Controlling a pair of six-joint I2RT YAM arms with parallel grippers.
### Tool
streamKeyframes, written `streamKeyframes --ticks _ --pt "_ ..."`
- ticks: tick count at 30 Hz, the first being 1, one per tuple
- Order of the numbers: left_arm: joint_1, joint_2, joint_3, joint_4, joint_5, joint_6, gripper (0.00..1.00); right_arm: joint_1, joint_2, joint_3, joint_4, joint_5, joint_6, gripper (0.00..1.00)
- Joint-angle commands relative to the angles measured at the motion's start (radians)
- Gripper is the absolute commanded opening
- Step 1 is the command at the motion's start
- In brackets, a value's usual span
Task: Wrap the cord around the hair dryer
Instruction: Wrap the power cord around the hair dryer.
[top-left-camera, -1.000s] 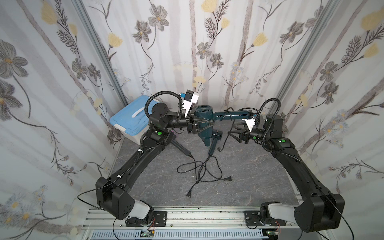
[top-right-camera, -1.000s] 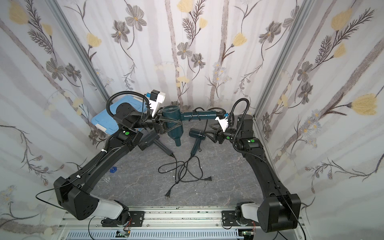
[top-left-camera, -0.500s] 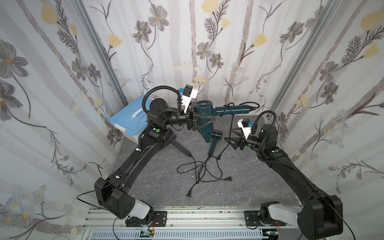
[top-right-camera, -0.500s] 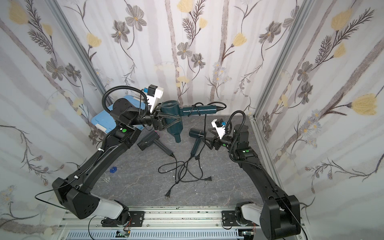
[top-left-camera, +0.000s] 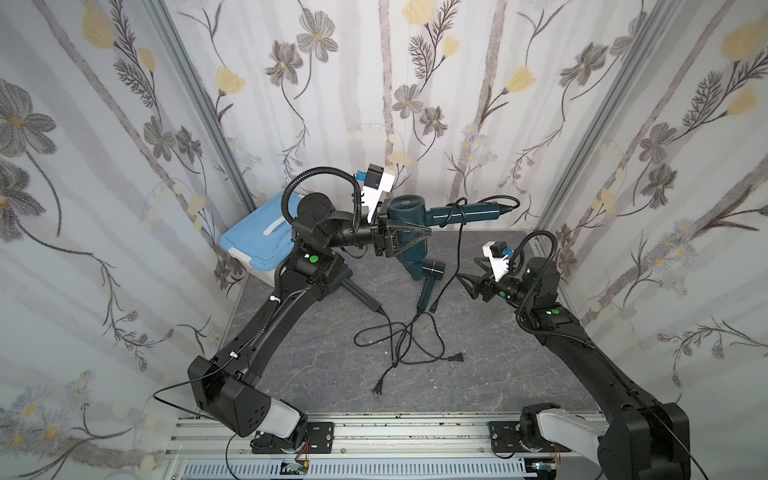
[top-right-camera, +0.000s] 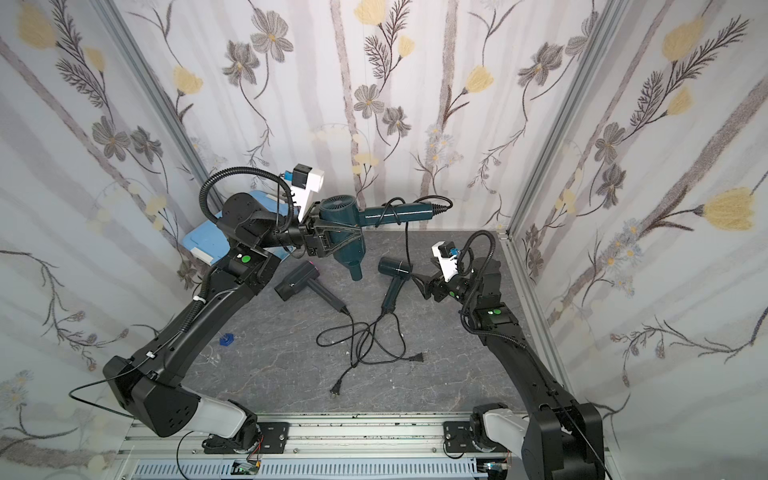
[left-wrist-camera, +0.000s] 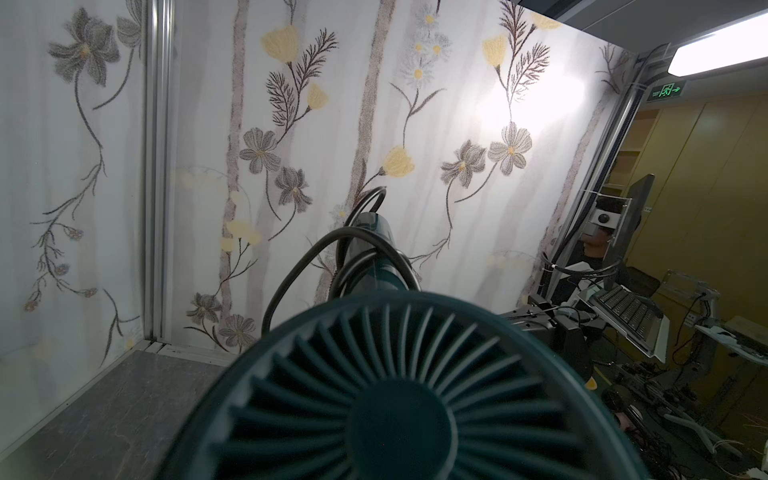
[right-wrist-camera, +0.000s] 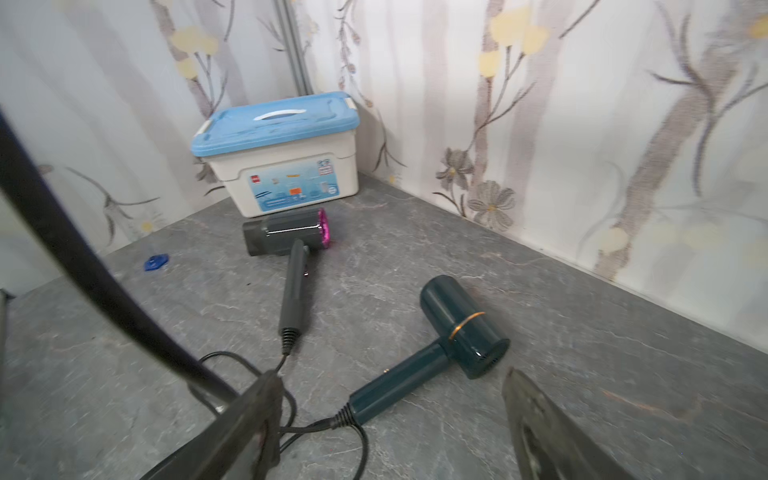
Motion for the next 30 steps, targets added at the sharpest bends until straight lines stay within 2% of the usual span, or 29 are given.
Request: streamKeyframes --ticks 1,4,8,12,18,26,30 --pt "0.003 -0.003 0.014 -0.001 -0.013 0.033 0.0 -0.018 -0.034 -0.011 0.009 0.094 0.018 0.87" --pt "0.003 -0.003 0.015 -0.008 -0.018 0.04 0.0 -0.025 -0.057 -0.018 -0.025 0.054 0.0 0.87" --pt "0.003 -0.001 0.017 -0.007 -0.028 0.039 0.0 -0.023 -0.062 -0.048 -0.041 -0.07 -0.001 0.85" --pt "0.002 0.006 0.032 -0.008 -0.035 0.034 0.0 -0.016 -0.075 -0.14 -0.006 -0.111 0.035 0.83" --pt "0.002 0.011 0.061 -0.014 -0.033 0.025 0.0 0.024 -0.076 -0.191 0.033 -0.099 0.065 0.82" --pt "0.003 0.004 0.065 -0.014 -0.041 0.023 0.0 0.13 0.065 -0.117 0.074 -0.095 0.082 0.79" --pt "0.003 -0.001 0.062 -0.013 -0.044 0.024 0.0 0.157 0.135 -0.081 0.148 -0.117 0.123 0.71"
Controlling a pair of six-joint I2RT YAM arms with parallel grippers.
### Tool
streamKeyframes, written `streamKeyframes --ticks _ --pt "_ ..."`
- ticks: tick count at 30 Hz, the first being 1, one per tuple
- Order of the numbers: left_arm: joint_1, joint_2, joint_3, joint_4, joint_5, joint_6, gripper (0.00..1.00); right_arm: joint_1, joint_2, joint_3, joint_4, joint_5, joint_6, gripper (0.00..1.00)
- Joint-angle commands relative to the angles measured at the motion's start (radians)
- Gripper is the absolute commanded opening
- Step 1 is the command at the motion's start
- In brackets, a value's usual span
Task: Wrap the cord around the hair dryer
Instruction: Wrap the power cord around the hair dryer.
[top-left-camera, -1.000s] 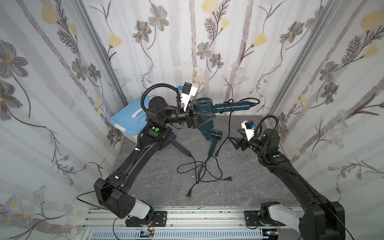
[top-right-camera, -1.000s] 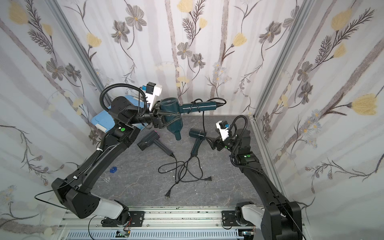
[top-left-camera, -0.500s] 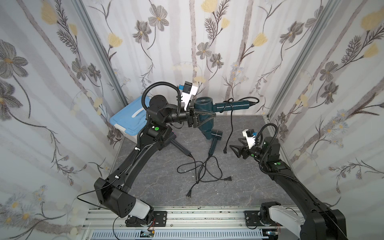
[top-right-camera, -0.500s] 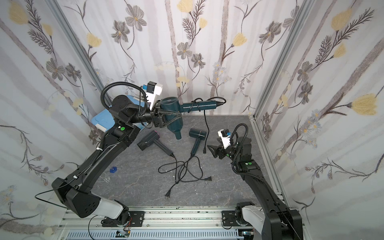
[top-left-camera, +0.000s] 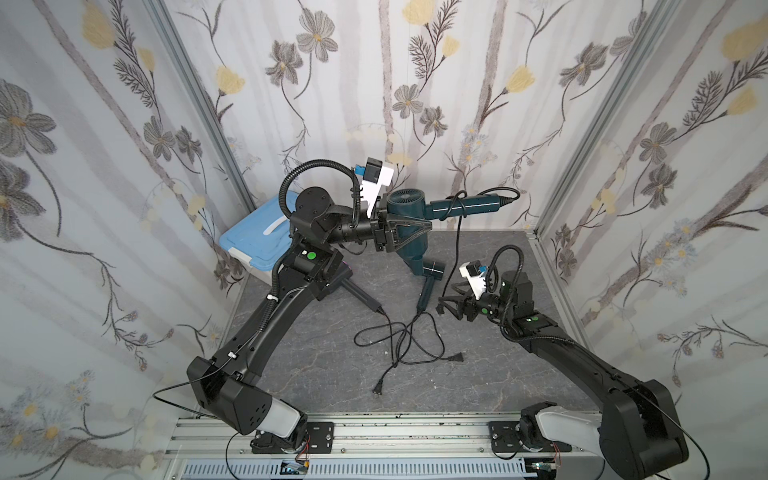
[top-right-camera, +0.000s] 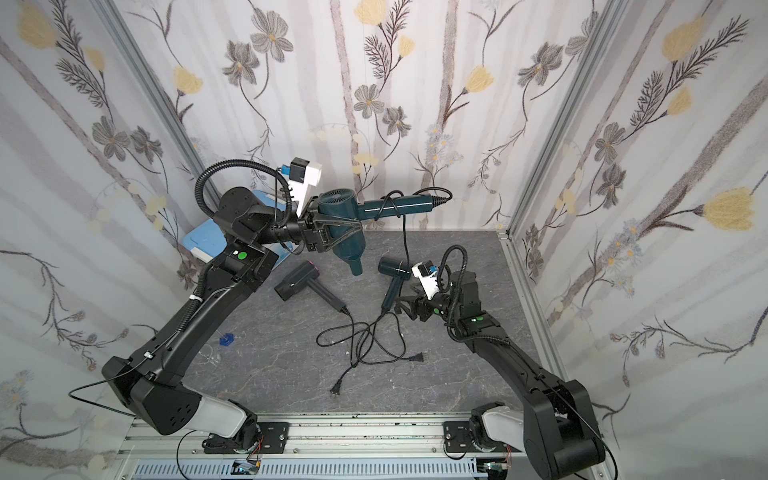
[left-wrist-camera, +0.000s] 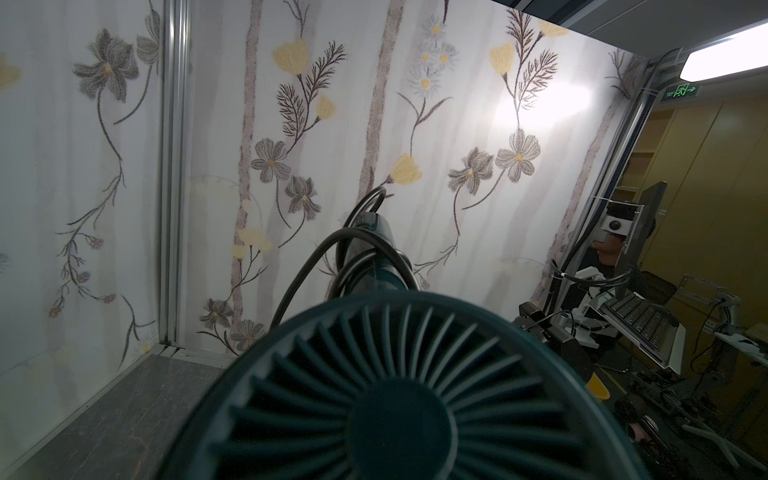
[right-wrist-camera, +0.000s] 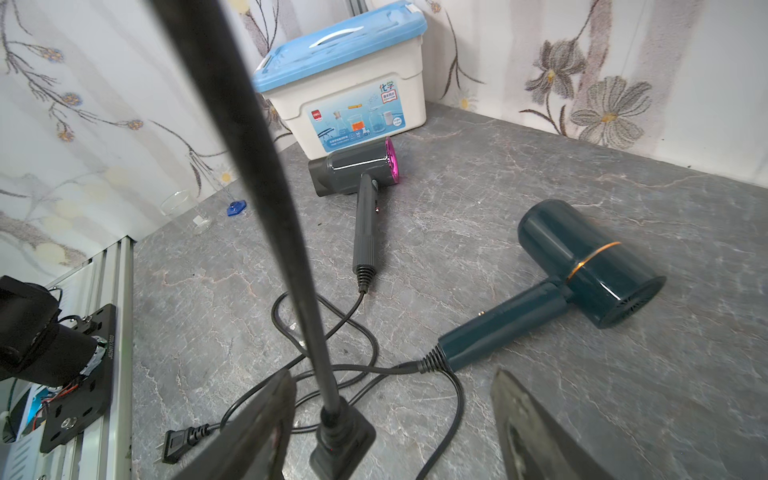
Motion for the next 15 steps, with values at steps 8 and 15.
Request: streamKeyframes --ticks 8,15 --pt "0.006 -0.003 0.016 0.034 -0.027 0.008 0.0 0.033 0.092 0.054 0.19 -0.066 0.12 0.02" --pt "0.018 0.002 0.009 0.059 -0.065 -0.008 0.0 0.046 0.067 -0.014 0.204 -0.067 0.138 0.0"
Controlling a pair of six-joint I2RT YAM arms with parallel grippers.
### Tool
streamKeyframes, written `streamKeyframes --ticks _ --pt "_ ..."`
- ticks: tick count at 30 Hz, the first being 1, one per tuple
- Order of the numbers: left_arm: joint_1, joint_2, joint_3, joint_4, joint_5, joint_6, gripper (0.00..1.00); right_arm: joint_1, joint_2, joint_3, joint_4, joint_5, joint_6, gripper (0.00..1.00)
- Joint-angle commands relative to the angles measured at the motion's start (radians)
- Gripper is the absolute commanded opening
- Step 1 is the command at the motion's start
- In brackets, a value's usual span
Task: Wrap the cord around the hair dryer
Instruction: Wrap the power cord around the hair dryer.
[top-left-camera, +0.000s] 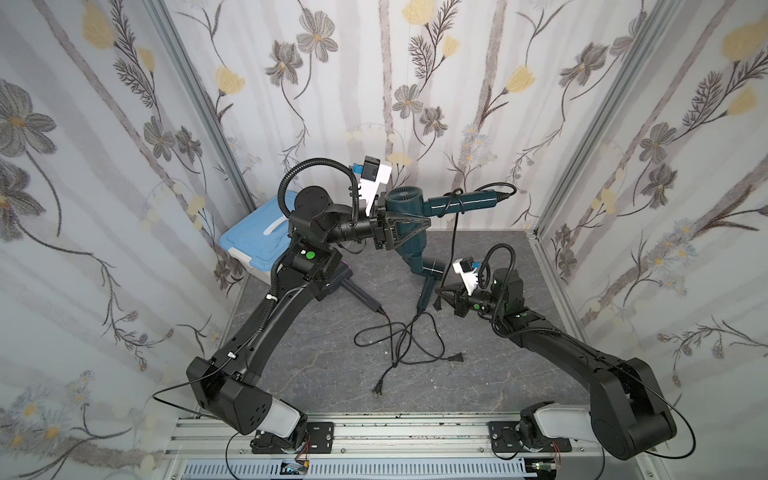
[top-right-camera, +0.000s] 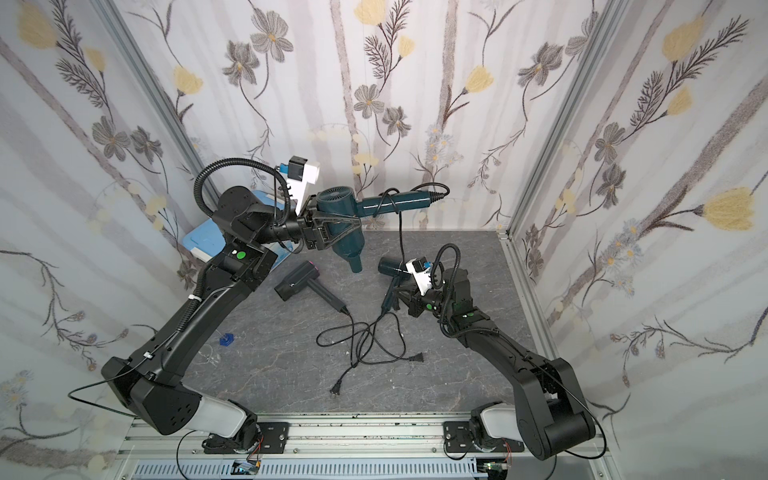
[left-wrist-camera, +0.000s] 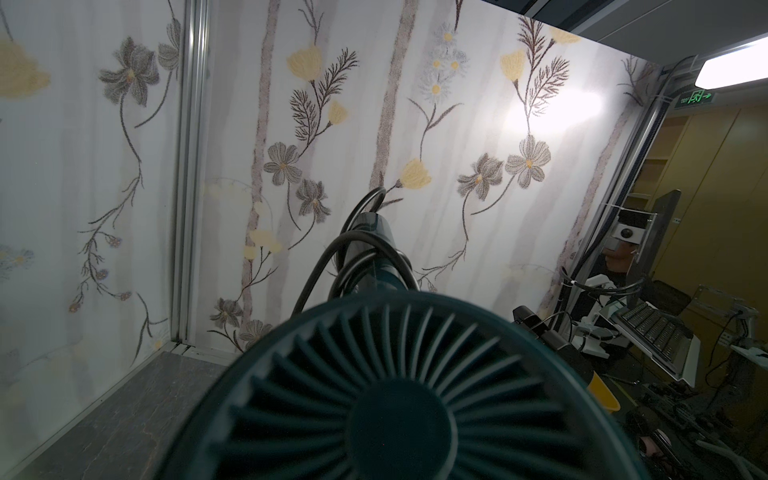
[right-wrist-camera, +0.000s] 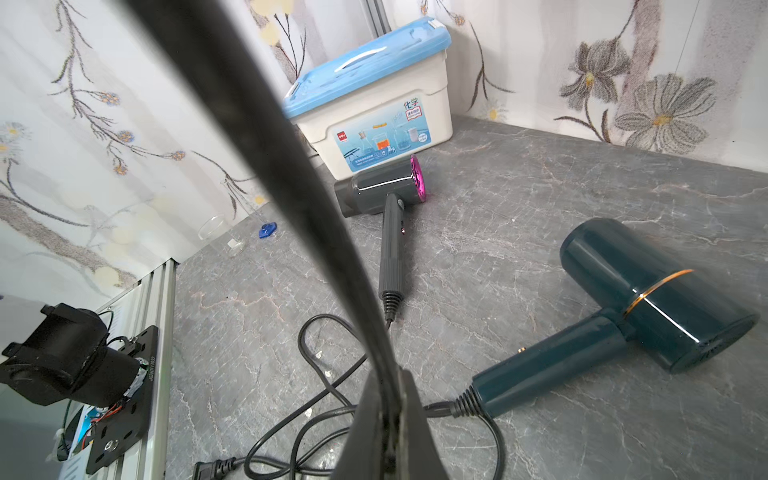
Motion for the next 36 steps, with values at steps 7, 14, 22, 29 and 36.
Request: streamKeyframes --ticks 7,14,22,29,36 --pt "0.069 0.024 0.012 0.008 -0.145 0.016 0.0 0.095 -0.146 -0.011 -0.231 0.095 -0.115 0.0" --pt "0.117 0.102 0.028 -0.075 -0.222 0.052 0.0 0.256 -0.305 0.044 -0.599 0.266 -0.161 0.0" --pt "0.112 0.204 0.049 -0.272 -0.276 0.172 0.0 0.409 -0.402 0.358 -0.994 0.501 -0.148 0.0" --pt "0.02 0.289 0.107 -0.533 -0.241 0.341 0.0 0.428 -0.342 0.658 -1.155 0.657 -0.263 0.0" --pt "-0.077 0.24 0.017 -0.676 -0.146 0.459 0.0 0.374 -0.252 0.877 -1.168 0.851 -0.414 0.0"
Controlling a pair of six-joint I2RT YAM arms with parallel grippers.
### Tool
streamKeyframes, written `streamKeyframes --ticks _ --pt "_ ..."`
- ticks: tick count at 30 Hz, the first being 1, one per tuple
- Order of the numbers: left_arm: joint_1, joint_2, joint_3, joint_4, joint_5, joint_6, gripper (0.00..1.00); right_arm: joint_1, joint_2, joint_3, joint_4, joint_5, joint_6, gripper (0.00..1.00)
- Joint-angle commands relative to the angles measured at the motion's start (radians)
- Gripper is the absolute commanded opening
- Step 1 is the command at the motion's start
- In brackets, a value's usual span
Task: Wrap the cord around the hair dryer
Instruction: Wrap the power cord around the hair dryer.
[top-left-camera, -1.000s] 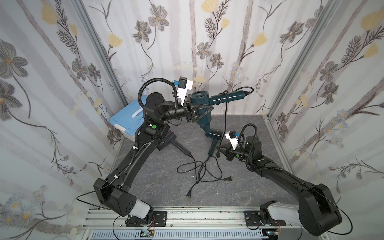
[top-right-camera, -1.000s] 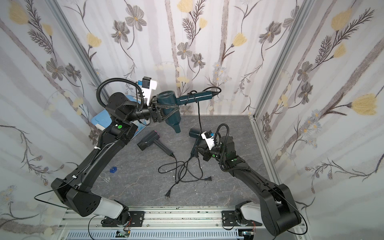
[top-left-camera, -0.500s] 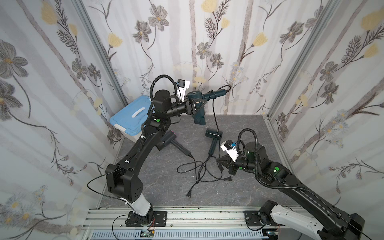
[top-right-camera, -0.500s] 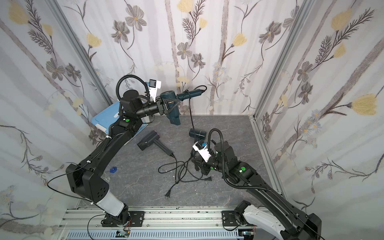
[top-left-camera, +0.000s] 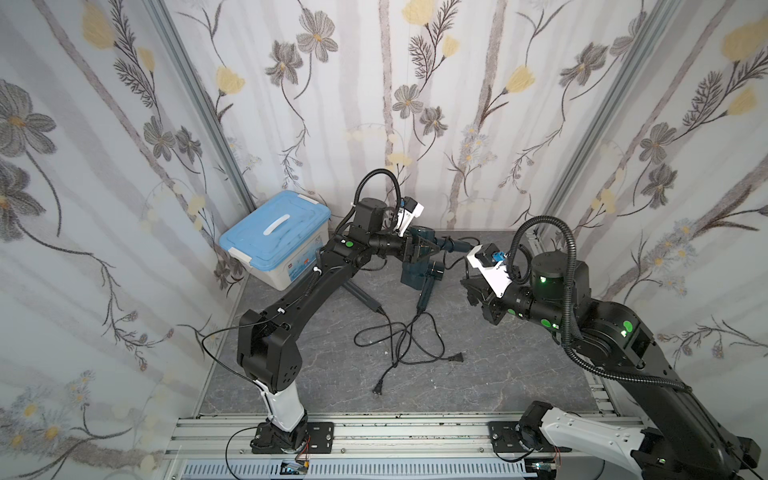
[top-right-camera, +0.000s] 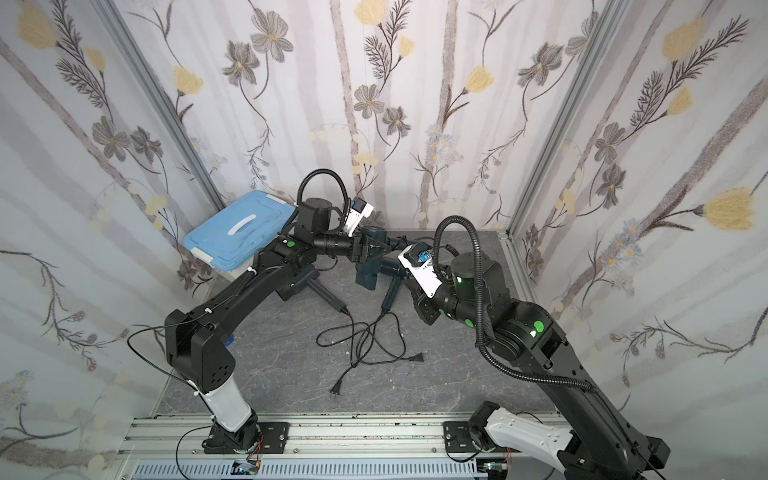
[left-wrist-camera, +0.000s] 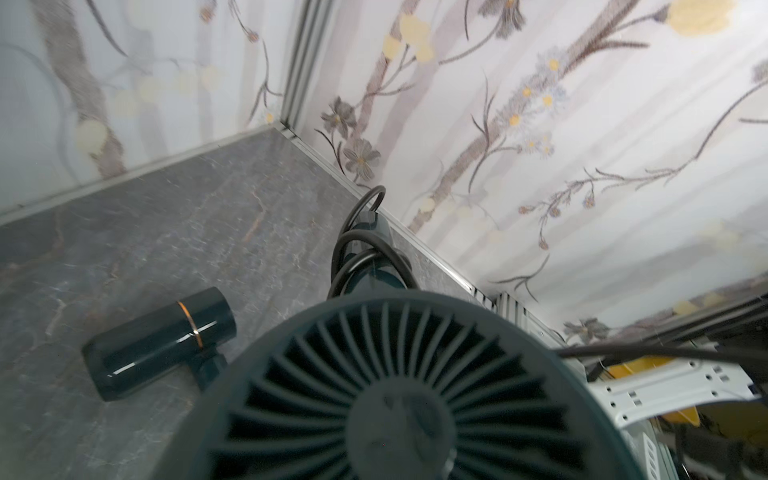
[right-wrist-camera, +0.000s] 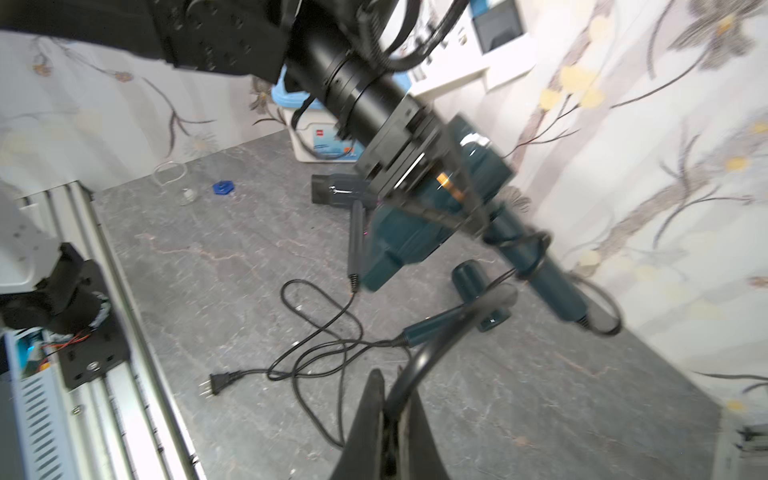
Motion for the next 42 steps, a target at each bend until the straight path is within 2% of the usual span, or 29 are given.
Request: streamKeyframes --ticks 1,9,15,19,21,23,24,28,31,33,42 --pt "-0.025 -0.039 -0.052 -0.058 0.103 0.101 0.0 -0.044 0.044 0.081 0.004 0.118 -0.11 0.0" --pt "-0.142 -0.118 -0.17 -0.191 0.274 0.251 0.0 -0.169 0.144 0.189 0.099 0.028 -0.208 0.0" --pt "-0.196 -0.176 -0.214 -0.164 0.381 0.266 0.0 -0.268 0.227 0.191 0.146 -0.121 -0.22 0.0" --pt "-0.193 -0.237 -0.253 -0.063 0.443 0.209 0.0 -0.36 0.251 0.128 0.195 -0.294 -0.213 0.0" --pt "-0.181 -0.258 -0.254 -0.008 0.473 0.166 0.0 -0.41 0.254 0.083 0.22 -0.415 -0.211 0.0" --pt "-0.158 -0.277 -0.25 0.045 0.5 0.127 0.0 -0.48 0.235 -0.007 0.288 -0.591 -0.194 0.0" --pt "-0.146 -0.285 -0.249 0.075 0.513 0.102 0.0 -0.497 0.221 -0.056 0.329 -0.631 -0.185 0.0" --pt "-0.095 -0.311 -0.241 0.222 0.543 -0.013 0.0 -0.526 0.179 -0.237 0.465 -0.655 -0.163 0.0" --pt "-0.074 -0.315 -0.228 0.271 0.542 -0.046 0.0 -0.529 0.181 -0.324 0.527 -0.711 -0.132 0.0" --pt "-0.06 -0.312 -0.197 0.326 0.537 -0.085 0.0 -0.529 0.174 -0.372 0.575 -0.736 -0.097 0.0" --pt "0.021 -0.282 -0.268 0.748 0.484 -0.39 0.0 -0.572 0.141 -0.505 0.755 -0.878 0.05 0.0"
